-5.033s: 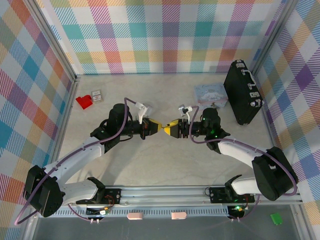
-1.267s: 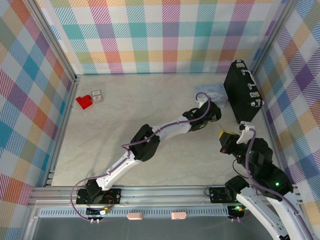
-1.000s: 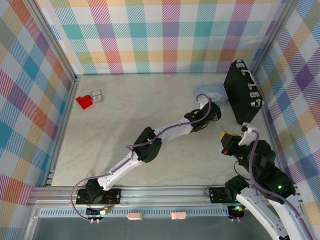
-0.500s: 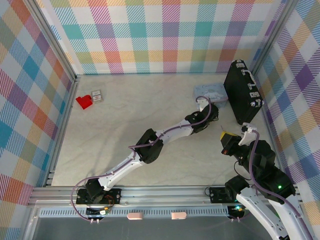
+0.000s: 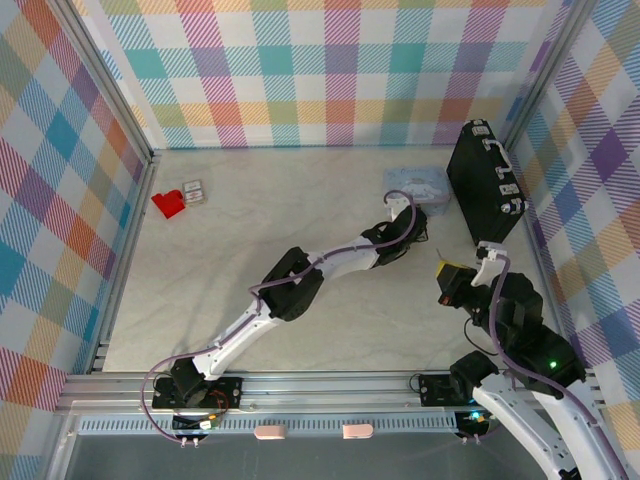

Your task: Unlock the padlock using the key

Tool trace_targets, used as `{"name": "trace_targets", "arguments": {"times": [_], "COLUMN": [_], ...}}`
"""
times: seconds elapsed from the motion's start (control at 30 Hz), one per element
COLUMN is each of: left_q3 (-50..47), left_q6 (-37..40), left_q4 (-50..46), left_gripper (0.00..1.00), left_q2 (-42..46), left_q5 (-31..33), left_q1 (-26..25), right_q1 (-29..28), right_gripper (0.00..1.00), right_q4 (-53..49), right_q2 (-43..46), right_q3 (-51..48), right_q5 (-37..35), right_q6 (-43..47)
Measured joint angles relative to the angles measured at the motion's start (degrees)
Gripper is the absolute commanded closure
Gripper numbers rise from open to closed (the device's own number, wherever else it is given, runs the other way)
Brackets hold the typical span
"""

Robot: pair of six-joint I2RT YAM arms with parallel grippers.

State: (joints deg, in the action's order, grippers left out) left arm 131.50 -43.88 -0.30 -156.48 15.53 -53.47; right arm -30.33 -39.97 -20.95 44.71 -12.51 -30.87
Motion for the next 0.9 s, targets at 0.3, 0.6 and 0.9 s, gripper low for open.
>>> {"name": "trace_targets", "arguments": {"times": [0.3,0.6,0.9], "left_q3": [-25.3,-49.0,-70.5], "left_q6": [4.1,6.7,6.4], "left_q4": [5.0,8.4,11.2], "left_gripper": [1.0,1.0,1.0], "left_q2": [15.5,31.3,46.7], "left_q5": [-1.8,-5.9,-7.3], "left_q1": [2.1,7.7,13.9], "right_q1": [0.0,0.0,0.0], "right_gripper": [1.0,1.0,1.0], "right_q4": [0.5,4.7,10.5], "right_q2": [-1.6,-8.4,-14.0], "right_q3": [-0.5,-3.1,-6.2], "right_q5": [0.8,4.8,10.3], "right_q6": [-0.2,-2.2,-5.9]}}
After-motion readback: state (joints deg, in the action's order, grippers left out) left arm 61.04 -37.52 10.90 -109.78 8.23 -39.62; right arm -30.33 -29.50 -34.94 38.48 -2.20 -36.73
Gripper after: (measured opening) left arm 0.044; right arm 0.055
